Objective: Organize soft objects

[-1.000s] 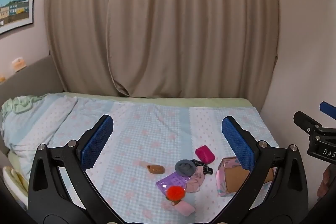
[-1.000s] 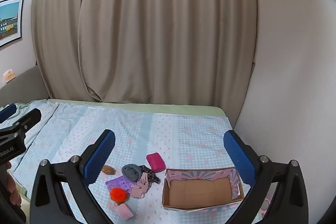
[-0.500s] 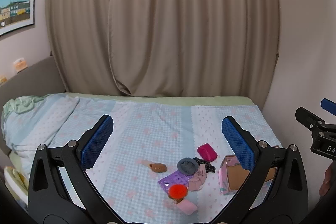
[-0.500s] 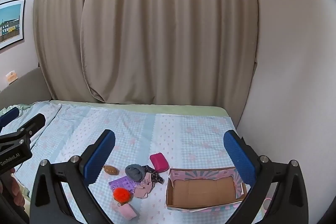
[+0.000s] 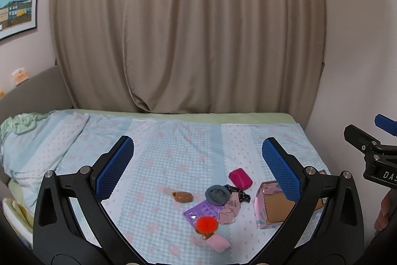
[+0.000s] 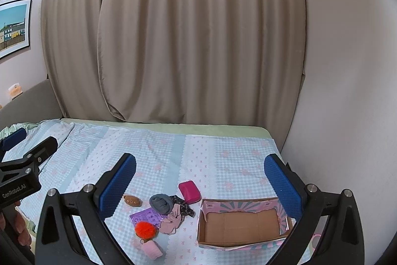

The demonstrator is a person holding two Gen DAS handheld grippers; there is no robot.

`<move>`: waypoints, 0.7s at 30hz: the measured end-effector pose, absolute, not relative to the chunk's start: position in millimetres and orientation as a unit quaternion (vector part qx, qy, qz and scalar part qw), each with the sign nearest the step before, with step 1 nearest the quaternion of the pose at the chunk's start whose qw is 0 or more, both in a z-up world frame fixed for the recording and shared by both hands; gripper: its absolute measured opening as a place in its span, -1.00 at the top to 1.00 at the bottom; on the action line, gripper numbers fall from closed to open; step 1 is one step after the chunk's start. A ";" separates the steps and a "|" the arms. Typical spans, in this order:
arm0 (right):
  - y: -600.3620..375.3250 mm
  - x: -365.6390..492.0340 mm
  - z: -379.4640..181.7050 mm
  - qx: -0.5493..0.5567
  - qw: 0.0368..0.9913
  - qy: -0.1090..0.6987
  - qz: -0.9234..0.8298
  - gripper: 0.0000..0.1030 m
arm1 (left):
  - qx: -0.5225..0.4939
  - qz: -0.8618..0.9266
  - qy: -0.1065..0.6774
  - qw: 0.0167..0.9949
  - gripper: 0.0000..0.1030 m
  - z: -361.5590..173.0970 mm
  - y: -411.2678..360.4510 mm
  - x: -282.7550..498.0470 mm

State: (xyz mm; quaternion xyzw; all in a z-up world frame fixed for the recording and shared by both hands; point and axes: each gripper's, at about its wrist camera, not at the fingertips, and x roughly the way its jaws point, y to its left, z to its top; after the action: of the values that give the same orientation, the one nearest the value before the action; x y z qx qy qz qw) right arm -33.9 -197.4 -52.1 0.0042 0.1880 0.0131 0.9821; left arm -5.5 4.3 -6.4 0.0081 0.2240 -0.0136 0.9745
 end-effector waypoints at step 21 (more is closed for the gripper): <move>-195.7 -29.4 -48.2 0.004 0.981 0.192 0.009 -0.99 | 0.010 -0.014 0.219 0.976 -0.99 -11.5 2.2 -8.7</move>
State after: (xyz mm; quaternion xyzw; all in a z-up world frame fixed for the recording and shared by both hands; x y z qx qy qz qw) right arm -29.4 -195.7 -48.2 0.0041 0.1923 0.0088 0.9813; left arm -8.7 2.2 -11.5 0.0103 0.2189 -0.0143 0.9756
